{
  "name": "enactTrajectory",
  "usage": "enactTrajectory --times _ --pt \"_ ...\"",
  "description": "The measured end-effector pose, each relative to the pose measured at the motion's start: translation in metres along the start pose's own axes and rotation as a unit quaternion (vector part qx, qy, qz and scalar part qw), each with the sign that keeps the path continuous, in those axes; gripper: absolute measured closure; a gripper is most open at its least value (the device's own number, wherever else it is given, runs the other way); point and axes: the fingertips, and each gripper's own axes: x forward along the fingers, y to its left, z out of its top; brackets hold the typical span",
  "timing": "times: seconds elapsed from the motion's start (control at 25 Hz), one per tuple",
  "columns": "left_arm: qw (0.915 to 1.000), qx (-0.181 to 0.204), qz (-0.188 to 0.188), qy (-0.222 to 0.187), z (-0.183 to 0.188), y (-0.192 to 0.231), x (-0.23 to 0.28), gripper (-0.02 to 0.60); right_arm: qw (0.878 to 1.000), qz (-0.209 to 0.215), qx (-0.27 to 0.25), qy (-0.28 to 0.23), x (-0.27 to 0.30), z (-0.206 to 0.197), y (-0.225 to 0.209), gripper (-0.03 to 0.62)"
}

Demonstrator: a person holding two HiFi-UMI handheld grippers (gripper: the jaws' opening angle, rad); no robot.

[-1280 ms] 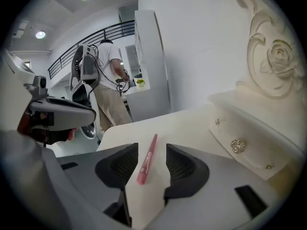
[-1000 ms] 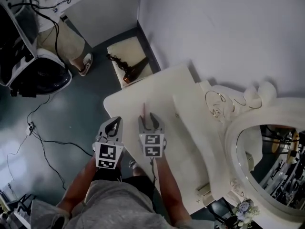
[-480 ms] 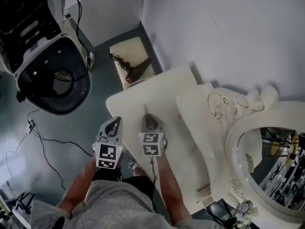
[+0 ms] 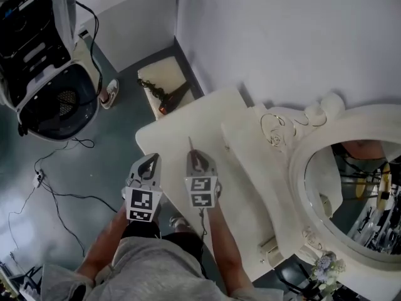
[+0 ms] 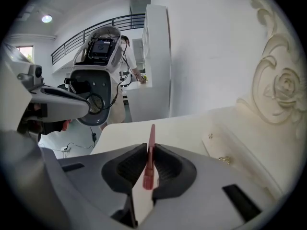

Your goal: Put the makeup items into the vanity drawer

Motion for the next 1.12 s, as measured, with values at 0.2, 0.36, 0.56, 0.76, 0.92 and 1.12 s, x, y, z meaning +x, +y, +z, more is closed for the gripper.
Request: enactTrajectory --times 0.2,0.36,0.56,0.76,0.92,1.12 --pt "0.9990 0.020 -0.032 -0.022 0.028 -0.032 -0.007 0.580 0.999 -0.032 0.017 -0.037 -0.051 0.019 -0.018 0.534" --pt "0.9961 0.041 -0.065 -0.042 0.050 -0.066 -0.016 0.580 0.996 -0.067 0.032 -0.059 -0.101 0.022 -0.034 0.534" --pt "0.9861 0.079 -0.129 -0.069 0.078 -0.118 -0.022 0.580 0.986 -0.131 0.061 -0.085 -0.161 0.017 -0.062 0.534" --pt "0.9733 0.112 -0.183 -0.081 0.094 -0.173 -0.029 0.580 0.973 -0.187 0.090 -0.098 -0.215 -0.001 -0.087 0.534" --pt "0.9569 0.144 -0.235 -0.092 0.102 -0.220 -0.034 0.580 0.957 -0.239 0.120 -0.110 -0.257 -0.023 -0.103 0.534" --pt "0.9336 0.177 -0.295 -0.102 0.107 -0.278 -0.047 0.580 0.937 -0.295 0.151 -0.114 -0.307 -0.055 -0.119 0.534"
